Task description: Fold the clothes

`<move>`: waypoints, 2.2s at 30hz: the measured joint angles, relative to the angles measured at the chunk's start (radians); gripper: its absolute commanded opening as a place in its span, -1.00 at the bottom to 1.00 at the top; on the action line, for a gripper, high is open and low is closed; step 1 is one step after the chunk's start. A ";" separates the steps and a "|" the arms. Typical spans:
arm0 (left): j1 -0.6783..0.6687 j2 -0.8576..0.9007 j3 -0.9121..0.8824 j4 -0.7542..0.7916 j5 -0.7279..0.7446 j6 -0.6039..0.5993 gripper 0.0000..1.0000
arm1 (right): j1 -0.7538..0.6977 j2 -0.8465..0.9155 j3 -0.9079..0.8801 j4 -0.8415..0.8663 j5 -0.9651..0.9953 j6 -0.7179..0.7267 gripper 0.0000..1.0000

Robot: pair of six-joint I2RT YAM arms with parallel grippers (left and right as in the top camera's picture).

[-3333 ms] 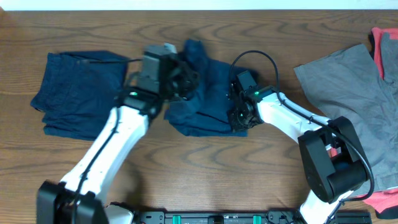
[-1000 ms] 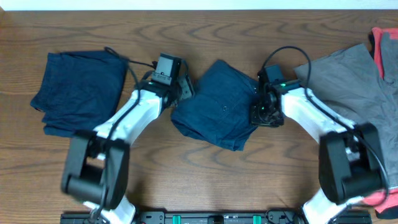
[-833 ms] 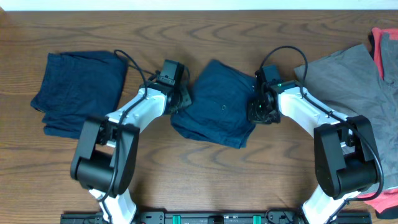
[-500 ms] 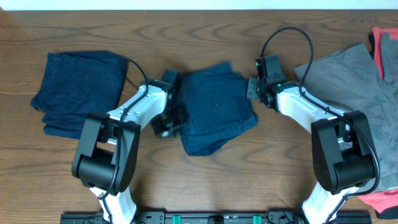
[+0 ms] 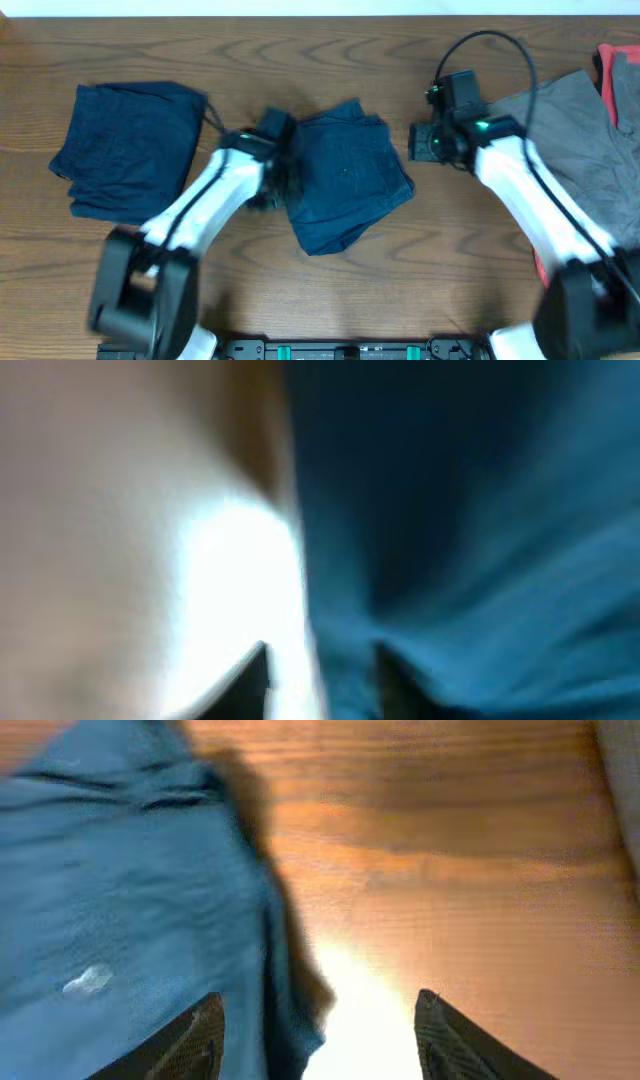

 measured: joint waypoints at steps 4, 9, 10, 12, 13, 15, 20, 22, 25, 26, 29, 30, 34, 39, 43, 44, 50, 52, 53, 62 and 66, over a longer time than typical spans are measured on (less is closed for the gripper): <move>0.053 -0.081 0.007 0.315 -0.109 0.089 -0.14 | 0.006 -0.113 0.015 -0.139 -0.129 -0.005 0.11; 0.098 -0.053 0.012 0.587 -0.163 0.154 -0.14 | 0.082 -0.100 0.003 -0.183 -0.224 -0.013 0.11; 0.103 -0.034 0.012 0.613 -0.166 0.161 -0.14 | 0.105 -0.092 -0.009 -0.175 -0.235 -0.012 0.13; 0.105 0.006 0.012 0.626 -0.170 0.167 -0.14 | 0.138 -0.076 -0.035 -0.153 -0.241 -0.011 0.14; 0.105 0.031 0.012 0.625 -0.170 0.171 -0.14 | 0.152 -0.064 -0.050 -0.141 -0.242 -0.009 0.14; 0.105 0.090 0.012 0.623 -0.161 0.178 -0.14 | 0.171 -0.042 -0.087 -0.106 -0.225 0.009 0.14; 0.105 0.210 0.012 0.615 -0.089 0.183 -0.19 | 0.176 0.021 -0.176 -0.011 -0.201 0.042 0.16; 0.105 0.235 0.012 0.587 -0.055 0.185 -0.30 | 0.176 0.046 -0.208 0.035 -0.192 0.051 0.18; 0.105 0.244 0.013 0.470 -0.029 0.185 -0.45 | 0.176 0.080 -0.239 0.116 -0.154 0.057 0.19; 0.106 0.244 0.014 0.418 -0.024 0.187 -0.55 | 0.176 0.097 -0.250 0.151 -0.132 0.058 0.20; 0.106 0.237 0.034 0.264 -0.015 0.182 -0.79 | 0.176 0.138 -0.267 0.245 -0.069 0.062 0.26; 0.106 0.233 0.039 0.203 -0.007 0.177 -0.86 | 0.176 0.149 -0.269 0.289 -0.045 0.065 0.31; 0.098 0.224 0.035 -0.009 0.078 0.174 -0.88 | 0.169 0.193 -0.270 0.531 0.049 0.048 0.32; 0.039 0.224 0.007 -0.166 0.186 0.178 -0.88 | 0.164 0.211 -0.270 0.642 0.074 -0.025 0.40; 0.021 0.196 -0.005 -0.163 0.202 0.179 -0.29 | 0.163 0.211 -0.269 0.562 0.074 -0.058 0.60; 0.027 0.175 -0.006 -0.153 0.193 0.179 0.91 | 0.163 0.211 -0.269 0.543 0.074 -0.063 0.64; 0.082 0.003 -0.009 0.051 0.122 0.187 0.96 | 0.163 0.187 -0.269 0.485 0.076 -0.074 0.72; 0.089 -0.018 -0.008 0.119 0.110 0.199 0.96 | 0.163 0.185 -0.269 0.473 0.075 -0.074 0.72; 0.089 -0.017 -0.008 0.137 0.107 0.204 0.96 | 0.163 0.185 -0.269 0.470 0.075 -0.074 0.72; 0.088 0.110 -0.008 0.305 0.162 0.245 0.95 | 0.163 0.185 -0.269 0.461 0.074 -0.074 0.68; 0.087 0.171 -0.008 0.350 0.231 0.287 0.96 | 0.163 0.185 -0.269 0.451 0.073 -0.074 0.68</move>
